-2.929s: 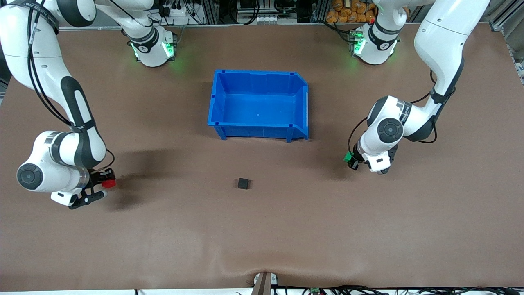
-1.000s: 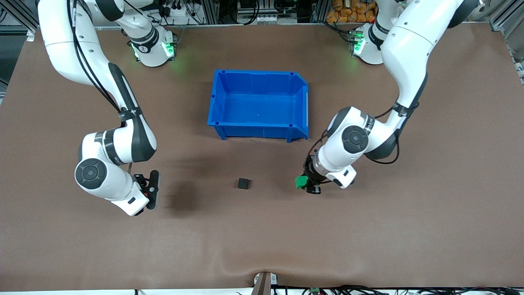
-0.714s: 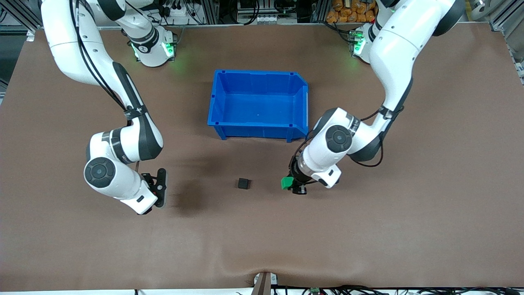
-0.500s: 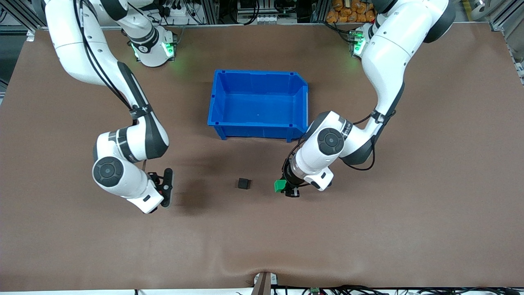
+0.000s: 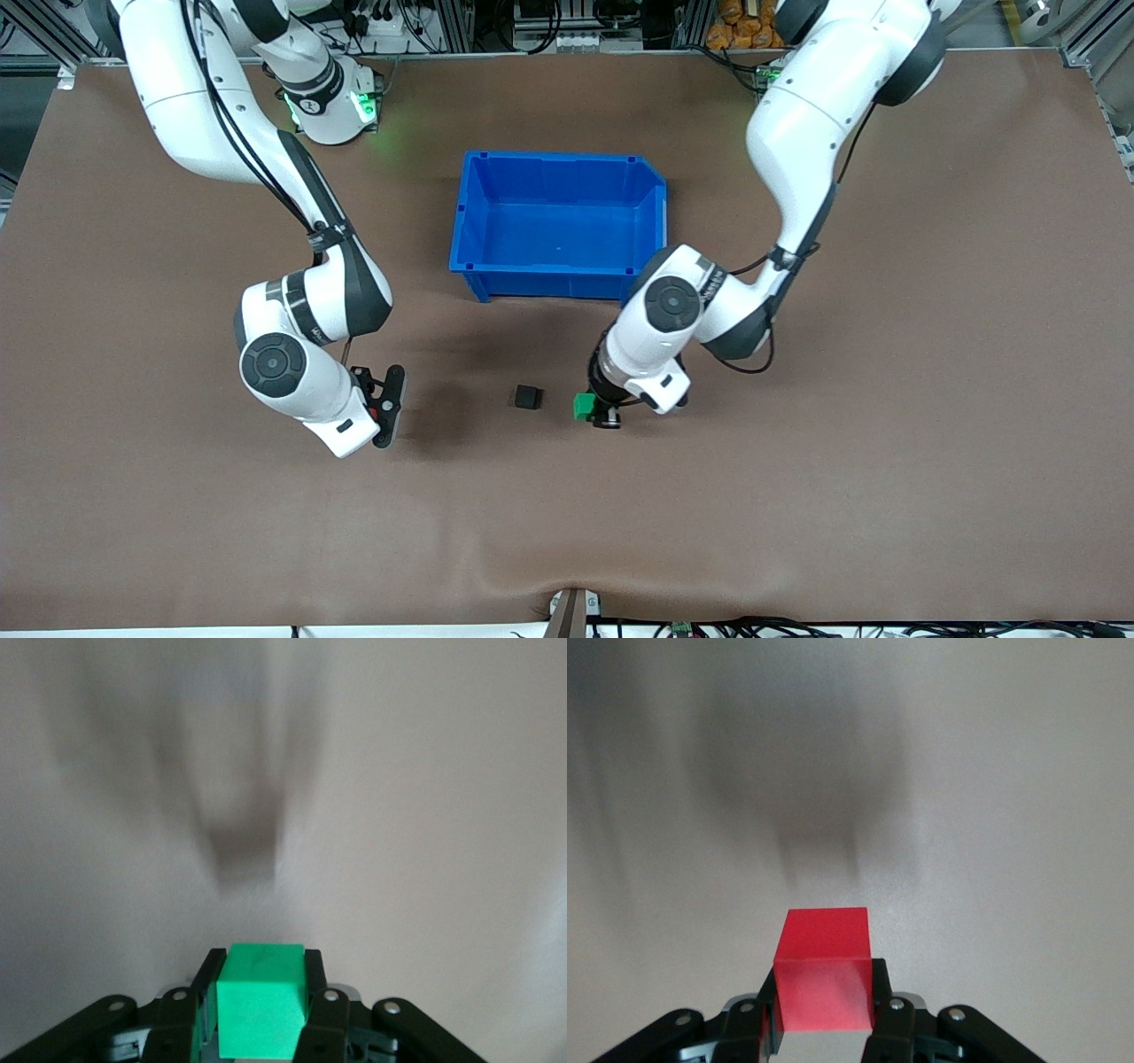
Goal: Attach green and red cubes to black cube
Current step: 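Press the green cube against the black cube with the left gripper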
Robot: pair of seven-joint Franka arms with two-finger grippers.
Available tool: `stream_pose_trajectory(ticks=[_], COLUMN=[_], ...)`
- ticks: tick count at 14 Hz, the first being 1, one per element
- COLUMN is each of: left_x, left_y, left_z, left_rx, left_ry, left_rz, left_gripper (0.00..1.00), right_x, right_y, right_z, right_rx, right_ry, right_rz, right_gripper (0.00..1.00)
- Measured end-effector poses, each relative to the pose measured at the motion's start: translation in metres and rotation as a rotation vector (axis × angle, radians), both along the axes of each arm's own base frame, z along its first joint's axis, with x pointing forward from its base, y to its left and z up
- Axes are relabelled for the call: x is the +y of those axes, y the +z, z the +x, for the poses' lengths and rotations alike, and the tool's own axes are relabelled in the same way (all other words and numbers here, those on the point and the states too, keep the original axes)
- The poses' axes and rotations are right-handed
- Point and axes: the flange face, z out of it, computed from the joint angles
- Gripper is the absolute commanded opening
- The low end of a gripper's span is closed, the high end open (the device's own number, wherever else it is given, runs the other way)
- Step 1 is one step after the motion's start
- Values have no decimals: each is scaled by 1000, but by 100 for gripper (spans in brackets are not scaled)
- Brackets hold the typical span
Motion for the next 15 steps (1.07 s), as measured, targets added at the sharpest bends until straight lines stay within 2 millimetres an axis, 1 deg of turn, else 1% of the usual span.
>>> stream_pose_trajectory(ticks=[2,4,6,10,15], left_x=[-11,-19,-28,-34,-41], left_y=[-12,-27,-35,-41,-53], left_z=[-6,-12,-15,-17,-22], left_rx=[4,4,-6,-10,-8], left_ry=[-15,-29,-40,-47,-59], left_rz=[4,25,34,35,45], left_gripper=[0,0,0,0,0], right_x=[11,27,39,44,43], right_y=[-1,-1,-2,-12,-15], right_z=[-3,-8,-10,-9,-9], right_rx=[-1,-2,-5,1,5], right_ry=[-12,-9,-2,0,-1], right_rz=[0,0,1,-1,-2], right_gripper=[0,0,0,0,0])
